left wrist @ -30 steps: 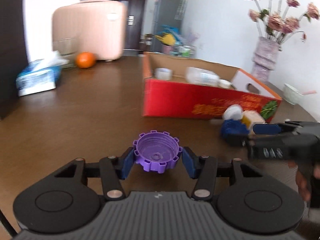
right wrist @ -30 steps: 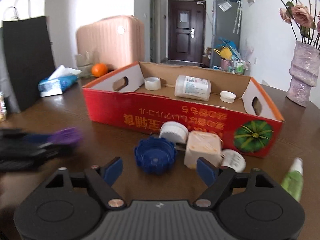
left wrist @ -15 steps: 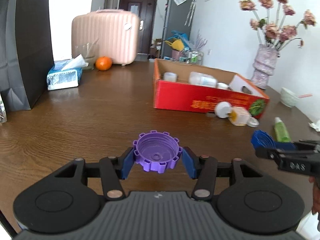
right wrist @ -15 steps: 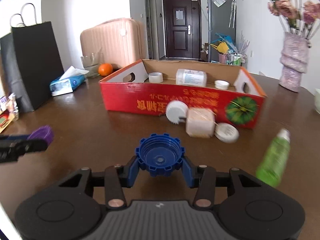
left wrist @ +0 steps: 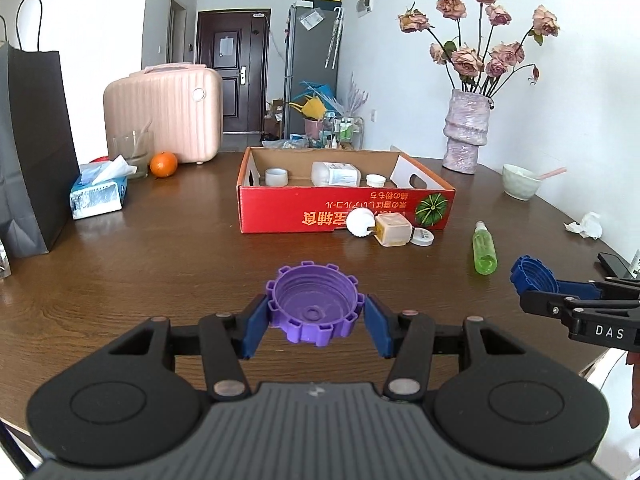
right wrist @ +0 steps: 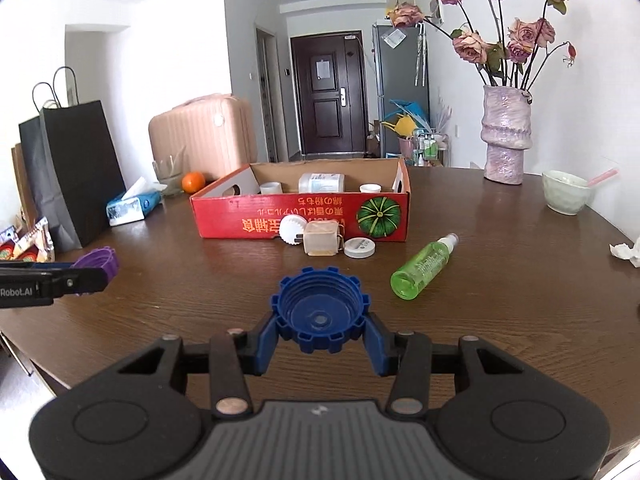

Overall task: Organize rigid objects
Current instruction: 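Grasp the purple cap with the left tool while the right tool grasps the blue cap, then lower both caps into the red box and open both tools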

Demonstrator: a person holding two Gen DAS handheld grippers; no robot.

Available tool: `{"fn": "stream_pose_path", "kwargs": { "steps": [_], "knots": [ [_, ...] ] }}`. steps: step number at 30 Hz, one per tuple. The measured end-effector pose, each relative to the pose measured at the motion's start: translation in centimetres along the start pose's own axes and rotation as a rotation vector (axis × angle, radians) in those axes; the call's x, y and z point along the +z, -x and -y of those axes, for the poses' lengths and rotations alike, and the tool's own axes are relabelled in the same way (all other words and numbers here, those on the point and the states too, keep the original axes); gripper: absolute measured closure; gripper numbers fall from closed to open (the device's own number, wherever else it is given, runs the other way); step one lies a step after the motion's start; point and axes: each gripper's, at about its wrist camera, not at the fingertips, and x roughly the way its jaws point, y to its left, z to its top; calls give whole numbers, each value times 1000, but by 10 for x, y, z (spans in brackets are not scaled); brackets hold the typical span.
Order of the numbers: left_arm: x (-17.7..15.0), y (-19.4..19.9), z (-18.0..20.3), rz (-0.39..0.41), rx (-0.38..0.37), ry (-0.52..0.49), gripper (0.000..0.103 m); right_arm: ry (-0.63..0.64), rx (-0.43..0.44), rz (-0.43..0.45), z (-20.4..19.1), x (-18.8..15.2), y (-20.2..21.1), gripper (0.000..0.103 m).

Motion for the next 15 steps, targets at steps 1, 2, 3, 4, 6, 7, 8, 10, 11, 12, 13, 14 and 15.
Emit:
{"fn": "stream_pose_path", "kwargs": {
  "steps": [1, 2, 3, 4, 6, 7, 8, 10, 11, 12, 13, 14, 15],
  "knots": [
    [1, -1, 0, -1, 4, -2, 50, 0, 4, 3, 1, 1, 0, 58],
    [3, -4, 0, 1, 9, -5, 50, 2, 9, 6, 0, 2, -3, 58],
    [7, -7, 0, 2, 9, -7, 50, 3, 14, 7, 0, 4, -5, 58],
    [12, -11, 0, 6, 4, -8, 50, 5, 22, 10, 1, 8, -8, 58],
    [25, -24, -5, 26, -27, -9, 50, 15, 39, 17, 1, 20, -18, 58],
    [32, -33, -8, 26, -40, -6, 50, 23, 49, 23, 1, 27, -24, 58],
    [39, -44, -12, 14, -44, -2, 50, 37, 59, 27, 1, 36, -32, 58],
    [60, -72, -23, -6, -45, 20, 50, 56, 72, 27, 1, 55, -50, 58],
    [72, -87, -29, -11, -49, 24, 50, 61, 84, 27, 1, 66, -61, 58],
    [82, -100, -33, -12, -53, 22, 50, 61, 104, 26, 1, 77, -72, 58],
    [98, -118, -39, -16, -52, 28, 50, 53, 127, 21, 1, 91, -86, 58],
    [108, -131, -43, -22, -45, 39, 50, 47, 147, 16, 1, 105, -101, 58],
    [121, -148, -49, -32, -47, 44, 50, 52, 165, 15, 0, 119, -116, 58]
  ]
}}
